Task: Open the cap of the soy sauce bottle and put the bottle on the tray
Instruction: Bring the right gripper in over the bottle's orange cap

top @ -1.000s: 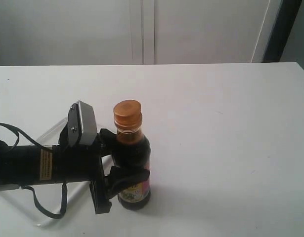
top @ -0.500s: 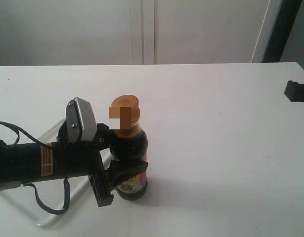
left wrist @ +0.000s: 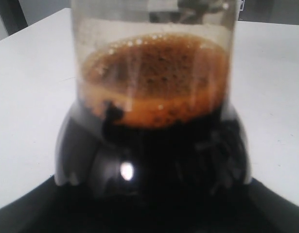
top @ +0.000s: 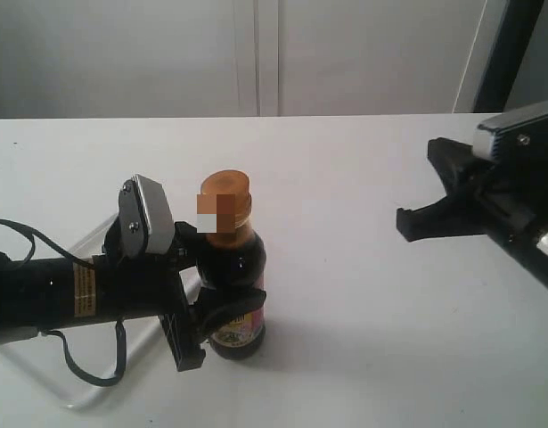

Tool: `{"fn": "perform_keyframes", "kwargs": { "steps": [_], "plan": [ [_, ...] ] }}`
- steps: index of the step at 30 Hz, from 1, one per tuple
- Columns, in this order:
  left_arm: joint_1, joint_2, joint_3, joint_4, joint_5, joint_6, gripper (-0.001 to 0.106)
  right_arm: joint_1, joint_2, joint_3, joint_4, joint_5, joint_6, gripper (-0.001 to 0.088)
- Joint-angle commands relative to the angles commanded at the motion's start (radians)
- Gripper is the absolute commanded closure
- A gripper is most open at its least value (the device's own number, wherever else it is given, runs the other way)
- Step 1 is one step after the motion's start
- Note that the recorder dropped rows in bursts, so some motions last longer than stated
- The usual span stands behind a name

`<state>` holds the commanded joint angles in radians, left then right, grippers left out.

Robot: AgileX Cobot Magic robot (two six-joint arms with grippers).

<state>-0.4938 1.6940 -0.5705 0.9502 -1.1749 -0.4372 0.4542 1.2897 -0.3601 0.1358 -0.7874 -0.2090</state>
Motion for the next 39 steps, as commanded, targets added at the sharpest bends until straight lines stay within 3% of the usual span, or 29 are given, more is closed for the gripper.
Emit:
{"fn": "perform_keyframes", "kwargs": {
  "steps": [6, 10, 20, 26, 39],
  "plan": [
    [0.000, 0.000, 0.000, 0.000, 0.000, 0.000, 0.105, 0.124, 0.082, 0.000, 0.083, -0.121, -0.054, 0.0868],
    [0.000, 0.000, 0.000, 0.000, 0.000, 0.000, 0.105, 0.210, 0.134, -0.004, 0.197, -0.133, -0.150, 0.0868],
    [0.000, 0.000, 0.000, 0.000, 0.000, 0.000, 0.105, 0.415, 0.156, -0.107, 0.477, -0.107, -0.618, 0.0868],
    [0.000, 0.000, 0.000, 0.000, 0.002, 0.000, 0.105, 0.463, 0.191, -0.150, 0.525, -0.089, -0.764, 0.0868],
    [0.000, 0.000, 0.000, 0.003, 0.037, 0.000, 0.105, 0.546, 0.271, -0.246, 0.544, -0.086, -0.870, 0.0868]
  ]
}}
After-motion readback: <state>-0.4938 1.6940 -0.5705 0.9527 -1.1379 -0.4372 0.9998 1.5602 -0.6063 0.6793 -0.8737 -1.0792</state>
